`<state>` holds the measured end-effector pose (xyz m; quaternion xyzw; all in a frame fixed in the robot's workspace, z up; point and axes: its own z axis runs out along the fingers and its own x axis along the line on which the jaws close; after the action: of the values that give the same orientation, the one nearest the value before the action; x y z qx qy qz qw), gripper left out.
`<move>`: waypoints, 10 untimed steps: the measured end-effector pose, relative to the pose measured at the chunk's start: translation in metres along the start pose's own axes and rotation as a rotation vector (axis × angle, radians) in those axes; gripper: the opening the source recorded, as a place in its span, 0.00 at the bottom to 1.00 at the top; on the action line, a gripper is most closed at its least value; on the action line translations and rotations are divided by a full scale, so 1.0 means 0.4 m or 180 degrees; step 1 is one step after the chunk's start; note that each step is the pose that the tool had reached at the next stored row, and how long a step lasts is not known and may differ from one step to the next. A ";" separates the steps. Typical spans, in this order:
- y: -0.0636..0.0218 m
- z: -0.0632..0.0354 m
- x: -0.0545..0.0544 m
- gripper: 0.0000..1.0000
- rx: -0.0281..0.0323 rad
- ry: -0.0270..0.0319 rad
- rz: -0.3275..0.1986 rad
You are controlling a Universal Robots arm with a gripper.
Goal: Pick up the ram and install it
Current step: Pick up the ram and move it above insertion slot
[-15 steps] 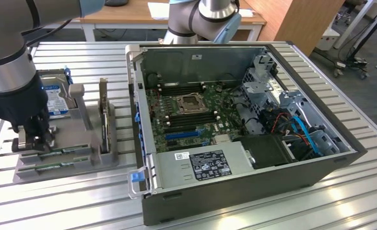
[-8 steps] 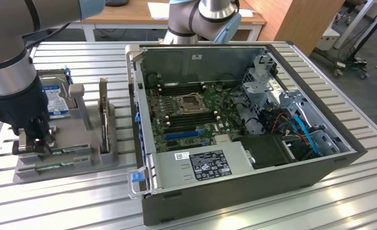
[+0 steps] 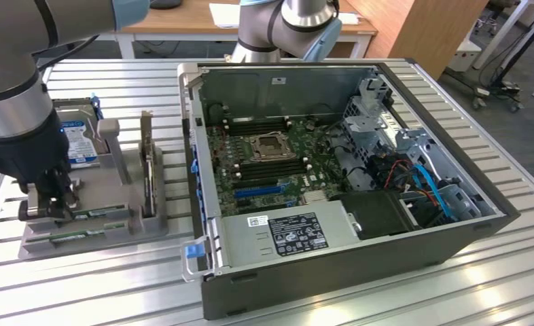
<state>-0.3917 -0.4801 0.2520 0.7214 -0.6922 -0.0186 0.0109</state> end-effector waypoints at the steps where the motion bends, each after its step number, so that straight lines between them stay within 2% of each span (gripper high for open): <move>1: 0.000 0.002 0.000 0.36 0.0000 0.0000 0.0000; 10: -0.001 0.025 0.001 0.36 -0.0001 0.0001 0.0000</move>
<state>-0.3917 -0.4804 0.2422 0.7214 -0.6921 -0.0186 0.0112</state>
